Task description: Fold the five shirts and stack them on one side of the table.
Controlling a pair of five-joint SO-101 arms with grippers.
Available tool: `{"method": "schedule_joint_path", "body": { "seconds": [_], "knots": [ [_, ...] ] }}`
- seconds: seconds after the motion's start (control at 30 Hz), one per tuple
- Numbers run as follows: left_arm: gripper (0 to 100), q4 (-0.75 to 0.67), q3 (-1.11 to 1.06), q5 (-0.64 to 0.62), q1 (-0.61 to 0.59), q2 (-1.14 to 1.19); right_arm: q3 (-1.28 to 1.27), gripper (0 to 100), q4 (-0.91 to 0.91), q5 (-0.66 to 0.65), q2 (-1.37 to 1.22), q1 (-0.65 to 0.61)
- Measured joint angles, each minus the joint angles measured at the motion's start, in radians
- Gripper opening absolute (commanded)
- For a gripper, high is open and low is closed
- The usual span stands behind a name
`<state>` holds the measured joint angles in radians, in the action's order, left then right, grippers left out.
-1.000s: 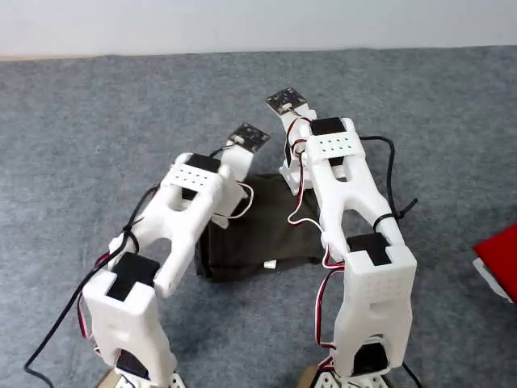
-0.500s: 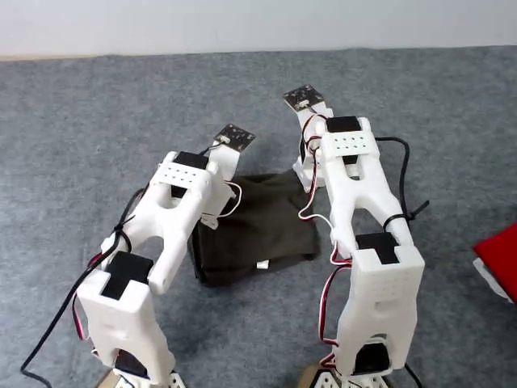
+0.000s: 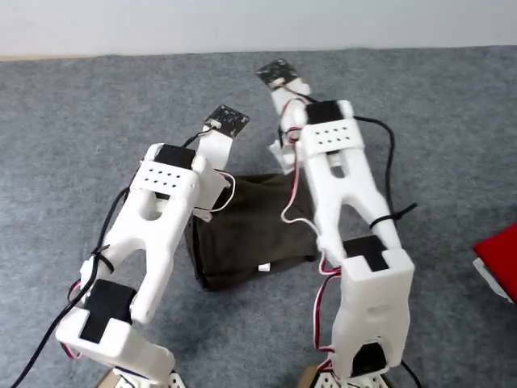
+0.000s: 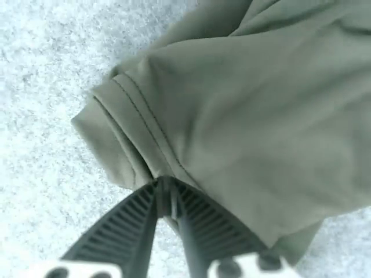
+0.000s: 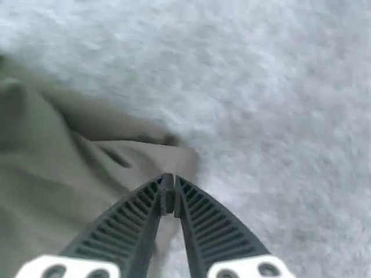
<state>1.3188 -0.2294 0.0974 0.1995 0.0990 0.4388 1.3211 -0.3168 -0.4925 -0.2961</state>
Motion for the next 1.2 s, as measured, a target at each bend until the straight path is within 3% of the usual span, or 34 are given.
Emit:
{"method": "schedule_joint_path", "body": {
  "seconds": [0.47,0.77,1.2],
  "knots": [
    [0,-0.117,-0.003,-0.003,-0.011,0.221,0.000,1.0,0.018,0.000,-0.058,-0.043],
    [0,-0.115,0.018,-0.003,-0.008,0.259,0.000,1.0,0.018,0.000,-0.150,-0.043],
    [0,-0.117,0.018,-0.003,-0.008,0.259,0.183,1.0,0.014,-0.002,-0.244,0.127]
  ]
}}
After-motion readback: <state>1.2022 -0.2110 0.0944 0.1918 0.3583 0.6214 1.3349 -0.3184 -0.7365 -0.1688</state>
